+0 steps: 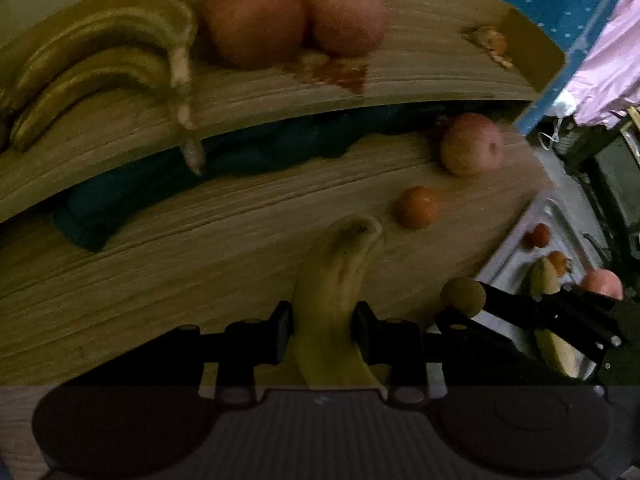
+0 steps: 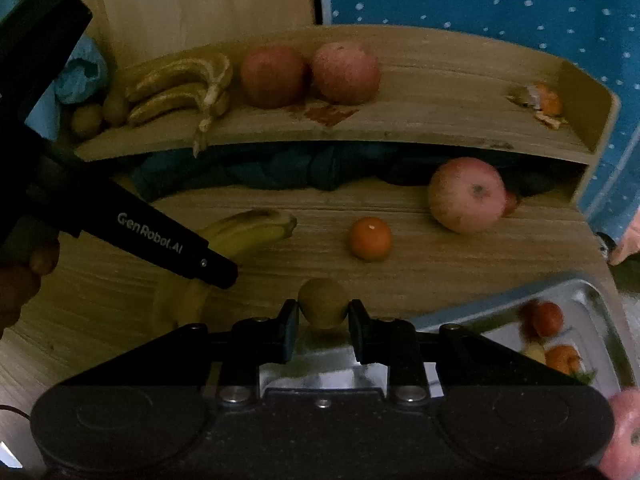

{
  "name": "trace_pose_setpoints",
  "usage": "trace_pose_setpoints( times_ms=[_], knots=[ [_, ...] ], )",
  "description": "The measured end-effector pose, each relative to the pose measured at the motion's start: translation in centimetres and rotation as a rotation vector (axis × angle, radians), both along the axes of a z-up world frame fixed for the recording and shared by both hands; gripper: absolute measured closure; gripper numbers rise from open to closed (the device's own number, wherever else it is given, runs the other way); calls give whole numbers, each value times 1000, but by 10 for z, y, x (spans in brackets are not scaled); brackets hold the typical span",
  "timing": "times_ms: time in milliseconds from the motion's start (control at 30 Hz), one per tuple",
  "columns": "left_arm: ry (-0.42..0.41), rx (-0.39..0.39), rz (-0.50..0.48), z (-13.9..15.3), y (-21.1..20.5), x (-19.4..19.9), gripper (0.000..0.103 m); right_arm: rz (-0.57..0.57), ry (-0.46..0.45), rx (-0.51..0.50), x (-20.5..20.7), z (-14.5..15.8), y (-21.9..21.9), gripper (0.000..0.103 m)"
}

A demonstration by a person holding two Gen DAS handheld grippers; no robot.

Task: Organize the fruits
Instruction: 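Carry banana and kiwi onto the metal tray and open both tools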

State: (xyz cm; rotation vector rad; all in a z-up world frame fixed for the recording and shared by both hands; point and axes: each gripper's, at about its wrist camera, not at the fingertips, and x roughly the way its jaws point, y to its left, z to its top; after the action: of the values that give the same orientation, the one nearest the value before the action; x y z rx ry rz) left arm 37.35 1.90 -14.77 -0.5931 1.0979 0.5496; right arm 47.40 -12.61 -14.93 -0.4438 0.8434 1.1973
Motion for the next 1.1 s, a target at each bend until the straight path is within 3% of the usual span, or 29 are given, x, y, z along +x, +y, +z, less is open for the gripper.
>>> trace_pose_setpoints(
  times_ms=[233, 633, 1100],
  knots=[
    [-46, -8, -97, 16, -22, 18, 66, -110, -19, 5, 0, 11, -37, 74],
    [-64, -49, -301, 8, -75, 86, 66, -351, -43, -32, 35, 13, -109, 74],
    [-13, -64, -319, -12, -92, 122, 66, -378, 7, -66, 71, -7, -128, 74]
  ],
)
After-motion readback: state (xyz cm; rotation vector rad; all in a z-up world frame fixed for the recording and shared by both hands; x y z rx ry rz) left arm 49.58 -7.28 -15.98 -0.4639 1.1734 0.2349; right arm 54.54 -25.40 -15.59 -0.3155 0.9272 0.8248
